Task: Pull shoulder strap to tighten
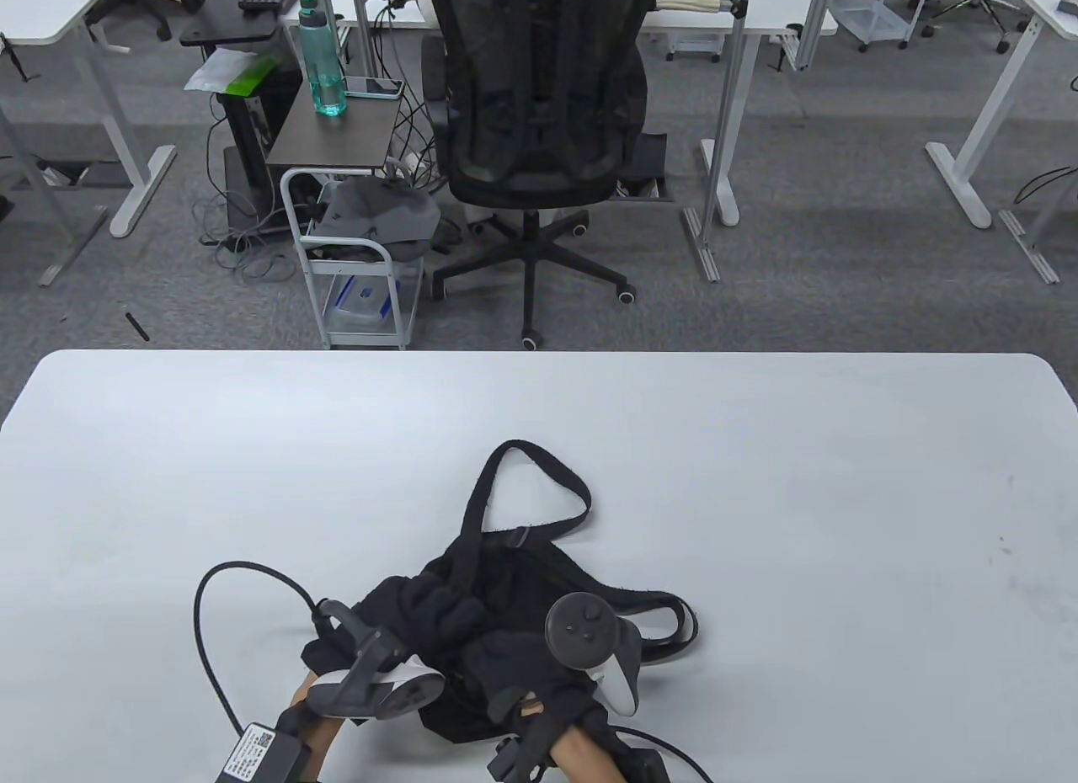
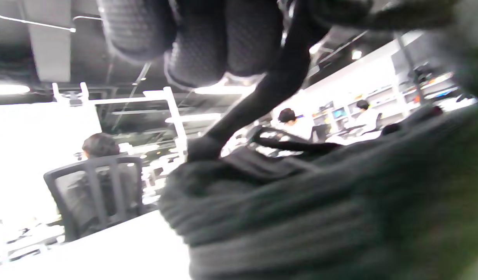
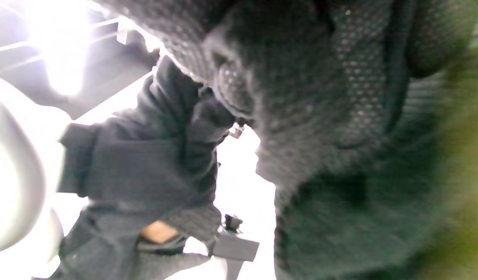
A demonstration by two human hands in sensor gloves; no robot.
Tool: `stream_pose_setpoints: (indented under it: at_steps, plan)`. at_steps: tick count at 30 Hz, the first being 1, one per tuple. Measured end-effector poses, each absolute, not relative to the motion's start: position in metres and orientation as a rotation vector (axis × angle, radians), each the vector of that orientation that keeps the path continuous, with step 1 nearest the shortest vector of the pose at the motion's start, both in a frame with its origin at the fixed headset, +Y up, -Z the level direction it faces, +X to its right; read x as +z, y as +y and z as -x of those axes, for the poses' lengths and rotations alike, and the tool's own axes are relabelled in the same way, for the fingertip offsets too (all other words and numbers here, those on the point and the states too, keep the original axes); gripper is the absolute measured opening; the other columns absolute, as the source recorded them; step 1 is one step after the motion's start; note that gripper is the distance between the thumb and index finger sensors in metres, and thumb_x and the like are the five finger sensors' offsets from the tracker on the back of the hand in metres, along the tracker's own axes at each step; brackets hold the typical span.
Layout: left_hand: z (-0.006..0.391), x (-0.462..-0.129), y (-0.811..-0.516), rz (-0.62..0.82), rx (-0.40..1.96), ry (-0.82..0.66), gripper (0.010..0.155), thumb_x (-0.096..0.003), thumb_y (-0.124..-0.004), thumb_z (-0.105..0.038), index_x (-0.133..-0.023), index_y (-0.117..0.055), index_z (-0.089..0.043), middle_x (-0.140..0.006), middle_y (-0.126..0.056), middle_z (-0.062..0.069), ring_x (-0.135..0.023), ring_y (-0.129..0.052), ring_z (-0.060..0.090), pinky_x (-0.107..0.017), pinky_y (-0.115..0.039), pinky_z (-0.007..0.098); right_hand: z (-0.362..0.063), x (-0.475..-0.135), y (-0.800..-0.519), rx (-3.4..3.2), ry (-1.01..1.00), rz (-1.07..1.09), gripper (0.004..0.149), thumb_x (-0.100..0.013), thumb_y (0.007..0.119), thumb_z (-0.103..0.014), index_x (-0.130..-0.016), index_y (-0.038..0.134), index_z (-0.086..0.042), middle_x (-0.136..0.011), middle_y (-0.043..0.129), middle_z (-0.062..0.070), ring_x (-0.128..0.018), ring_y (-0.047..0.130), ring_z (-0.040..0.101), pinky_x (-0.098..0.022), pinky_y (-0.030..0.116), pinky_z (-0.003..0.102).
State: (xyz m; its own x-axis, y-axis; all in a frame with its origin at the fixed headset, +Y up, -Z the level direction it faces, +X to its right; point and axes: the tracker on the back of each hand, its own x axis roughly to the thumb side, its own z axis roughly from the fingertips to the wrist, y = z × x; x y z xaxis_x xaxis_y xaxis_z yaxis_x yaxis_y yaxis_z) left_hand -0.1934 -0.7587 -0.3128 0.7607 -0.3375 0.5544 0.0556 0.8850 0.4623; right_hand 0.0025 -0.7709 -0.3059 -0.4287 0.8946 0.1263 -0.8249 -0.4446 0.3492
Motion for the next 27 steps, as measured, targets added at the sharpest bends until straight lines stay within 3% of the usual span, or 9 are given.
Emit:
stream_pose_setpoints:
  at_steps: [4, 7, 10, 13, 17, 27]
  plan:
    - [0.202, -0.320, -0.761, -0.377, -0.183, -0.631, 0.064, -0.0296, -0.052, -0.046, -0.093, -0.059, -0.046, -0.074, -0.088, -0.013, -0.079, -0.087, 0.015, -0.056, -0.079, 0.034, -0.002, -0.308, -0.772, 1.998, 0.322, -0.365, 0.036, -0.045, 0.080, -0.031, -0.059, 0.098, -0.003, -0.057, 0.105, 0.019, -0.045, 0.104, 0.039, -0.046, 0.079, 0.058]
    - [0.194, -0.312, -0.756, -0.431, -0.259, -0.641, 0.063, -0.0314, -0.054, -0.045, -0.094, -0.060, -0.038, -0.075, -0.088, -0.014, -0.079, -0.088, 0.014, -0.056, -0.080, 0.032, -0.005, -0.307, -0.772, 1.981, 0.315, -0.355, 0.037, -0.045, 0.082, -0.033, -0.063, 0.097, -0.005, -0.062, 0.104, 0.021, -0.049, 0.103, 0.041, -0.047, 0.077, 0.059]
    - [0.185, -0.301, -0.750, -0.485, -0.264, -0.696, 0.063, -0.0315, -0.055, -0.046, -0.094, -0.061, -0.038, -0.074, -0.089, -0.014, -0.078, -0.089, 0.014, -0.056, -0.081, 0.031, -0.007, -0.308, -0.772, 1.979, 0.278, -0.334, 0.048, -0.045, 0.081, -0.041, -0.070, 0.094, -0.002, -0.069, 0.099, 0.024, -0.054, 0.100, 0.044, -0.049, 0.075, 0.060]
    - [0.174, -0.288, -0.743, -0.528, -0.212, -0.750, 0.063, -0.0312, -0.056, -0.046, -0.094, -0.062, -0.037, -0.074, -0.090, -0.013, -0.078, -0.090, 0.015, -0.056, -0.081, 0.032, -0.008, -0.309, -0.773, 1.967, 0.278, -0.327, 0.047, -0.046, 0.079, -0.042, -0.068, 0.095, -0.003, -0.066, 0.101, 0.023, -0.052, 0.101, 0.042, -0.048, 0.076, 0.060]
    - [0.171, -0.284, -0.743, -0.565, -0.269, -0.773, 0.064, -0.0308, -0.054, -0.046, -0.094, -0.061, -0.038, -0.073, -0.090, -0.015, -0.077, -0.091, 0.013, -0.055, -0.082, 0.031, -0.008, -0.309, -0.772, 1.901, 0.279, -0.323, 0.038, -0.046, 0.080, -0.034, -0.062, 0.098, -0.003, -0.059, 0.104, 0.021, -0.046, 0.104, 0.041, -0.045, 0.079, 0.059]
    - [0.197, -0.312, -0.752, -0.457, -0.213, -0.661, 0.064, -0.0289, -0.050, -0.047, -0.092, -0.057, -0.049, -0.071, -0.091, -0.014, -0.076, -0.091, 0.015, -0.055, -0.081, 0.034, -0.004, -0.307, -0.769, 1.945, 0.328, -0.361, 0.037, -0.046, 0.079, -0.032, -0.057, 0.099, -0.002, -0.051, 0.106, 0.018, -0.037, 0.106, 0.036, -0.041, 0.082, 0.056]
